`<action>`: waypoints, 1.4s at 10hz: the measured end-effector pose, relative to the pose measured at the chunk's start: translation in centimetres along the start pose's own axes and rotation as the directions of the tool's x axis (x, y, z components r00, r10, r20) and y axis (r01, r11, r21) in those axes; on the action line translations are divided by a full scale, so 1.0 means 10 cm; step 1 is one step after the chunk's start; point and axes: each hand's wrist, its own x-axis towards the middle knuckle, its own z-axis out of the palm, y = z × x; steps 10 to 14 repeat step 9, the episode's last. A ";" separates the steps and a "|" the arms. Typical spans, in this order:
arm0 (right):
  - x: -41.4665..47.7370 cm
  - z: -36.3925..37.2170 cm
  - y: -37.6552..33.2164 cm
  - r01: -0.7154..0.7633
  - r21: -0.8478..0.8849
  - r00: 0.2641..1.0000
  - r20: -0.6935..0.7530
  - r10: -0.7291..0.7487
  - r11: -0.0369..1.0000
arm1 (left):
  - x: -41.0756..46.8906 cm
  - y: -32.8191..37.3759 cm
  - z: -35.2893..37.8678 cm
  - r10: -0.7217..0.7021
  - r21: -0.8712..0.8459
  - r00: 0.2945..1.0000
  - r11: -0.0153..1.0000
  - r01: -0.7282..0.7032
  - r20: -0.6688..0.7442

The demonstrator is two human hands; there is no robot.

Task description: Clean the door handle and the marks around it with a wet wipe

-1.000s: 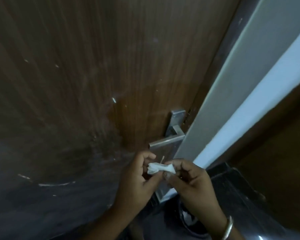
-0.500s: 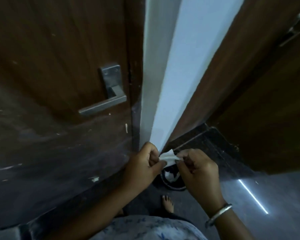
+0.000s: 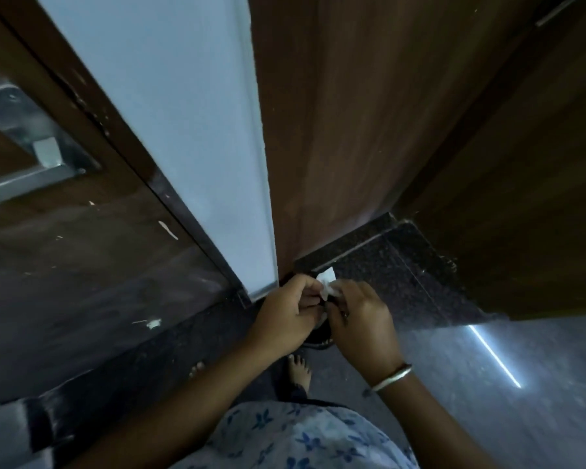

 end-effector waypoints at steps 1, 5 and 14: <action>0.09 0.04 0.22 -0.079 -0.043 0.990 0.112 0.084 0.996 | 0.10 -0.18 0.07 -0.187 0.099 0.971 0.980 0.173 0.151; 0.13 0.02 0.49 -0.059 -0.044 0.967 0.246 0.068 0.997 | 0.05 -0.35 0.12 -0.252 0.072 0.965 0.966 0.247 0.067; 0.43 0.30 -0.37 0.445 -0.208 0.829 0.464 -0.312 0.871 | -0.41 -0.06 -0.58 -0.042 0.487 0.930 0.843 0.229 -0.365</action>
